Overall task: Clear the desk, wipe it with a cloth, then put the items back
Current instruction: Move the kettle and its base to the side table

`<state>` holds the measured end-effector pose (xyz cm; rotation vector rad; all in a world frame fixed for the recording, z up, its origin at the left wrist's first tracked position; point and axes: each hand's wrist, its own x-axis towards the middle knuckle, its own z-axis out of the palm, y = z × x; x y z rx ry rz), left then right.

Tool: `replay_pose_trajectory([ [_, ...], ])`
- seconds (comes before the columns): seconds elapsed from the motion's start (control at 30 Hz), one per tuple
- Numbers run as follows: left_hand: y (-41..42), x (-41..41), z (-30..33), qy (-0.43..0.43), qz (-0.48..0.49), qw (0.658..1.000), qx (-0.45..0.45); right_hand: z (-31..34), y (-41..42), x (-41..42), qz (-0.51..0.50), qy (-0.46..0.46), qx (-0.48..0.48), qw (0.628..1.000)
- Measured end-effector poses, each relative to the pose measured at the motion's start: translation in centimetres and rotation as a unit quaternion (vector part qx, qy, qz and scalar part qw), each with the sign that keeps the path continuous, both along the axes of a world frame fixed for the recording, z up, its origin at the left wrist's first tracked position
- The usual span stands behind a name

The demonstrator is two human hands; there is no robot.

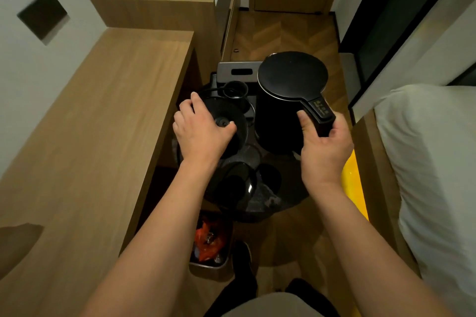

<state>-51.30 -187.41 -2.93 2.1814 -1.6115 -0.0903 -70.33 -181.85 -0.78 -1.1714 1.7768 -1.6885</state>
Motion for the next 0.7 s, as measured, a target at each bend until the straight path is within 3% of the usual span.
replay_pose_trajectory([
  [0.13,-4.9,0.7,-0.5,0.107,0.033,0.993,0.042,-0.3,-3.6,0.0,-0.011,0.008,-0.004,1.0],
  [0.23,-8.3,2.3,-1.2,0.231,0.077,0.965,0.094,-1.3,-6.1,-0.2,-0.005,0.002,0.001,1.0],
  [0.3,-9.8,3.5,-1.9,0.261,0.094,0.954,0.114,-2.0,-7.4,-0.2,0.003,-0.004,0.01,1.0],
  [0.47,-10.6,6.4,-5.0,0.127,0.138,0.968,0.164,-3.5,-9.4,0.3,0.04,-0.022,0.027,0.999],
  [0.7,-10.3,6.6,-11.9,0.058,0.041,0.96,0.273,-5.6,-10.0,1.5,0.084,-0.034,0.078,0.993],
])
